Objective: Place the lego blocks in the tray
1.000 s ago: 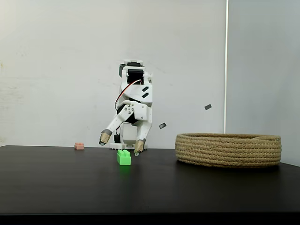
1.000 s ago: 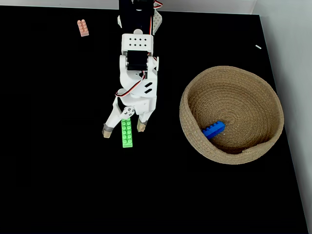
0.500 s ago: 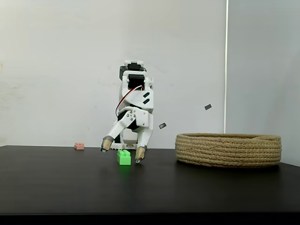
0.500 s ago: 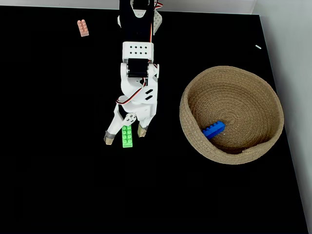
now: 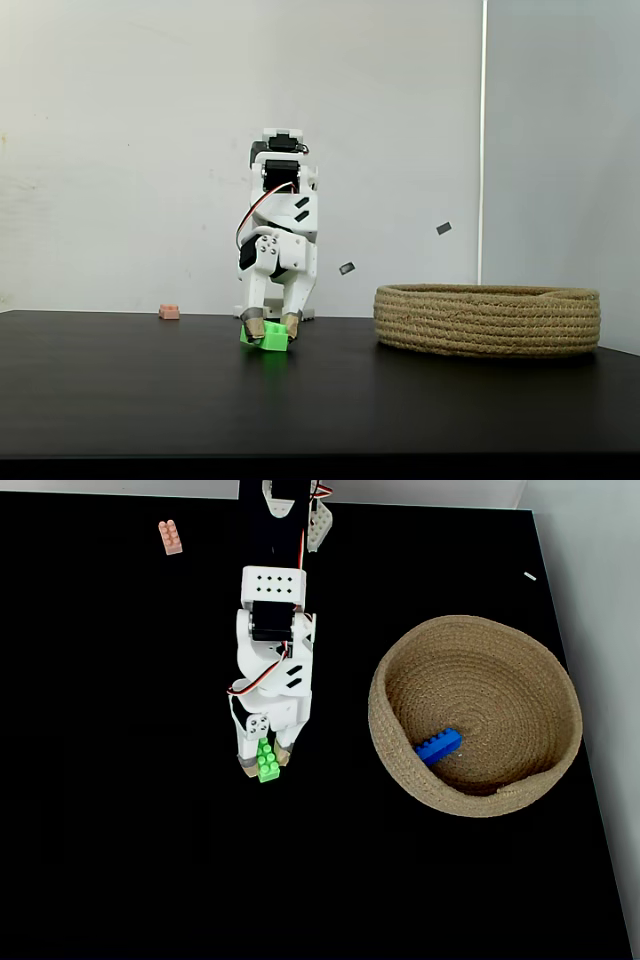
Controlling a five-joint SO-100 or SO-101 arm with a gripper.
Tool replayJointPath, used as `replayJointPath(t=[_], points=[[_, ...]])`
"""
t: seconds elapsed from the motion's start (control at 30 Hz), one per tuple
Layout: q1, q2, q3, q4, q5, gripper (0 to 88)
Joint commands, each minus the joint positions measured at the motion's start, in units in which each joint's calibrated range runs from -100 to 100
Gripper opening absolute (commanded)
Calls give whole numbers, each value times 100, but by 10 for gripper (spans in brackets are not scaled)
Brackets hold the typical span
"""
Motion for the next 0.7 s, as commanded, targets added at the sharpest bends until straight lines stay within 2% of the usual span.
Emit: replayJointPath(t=[0.0,0.2,0.33,0.57,0.67], points=[[133,-465,-165,96,-15,1],[125,-1540,-165,1187,137,1],[-287,-2382,-147,1987,-83,2],[-1590,-3758,81,2070,-562,2],[-1961,-4239,775,1087,-708,2]])
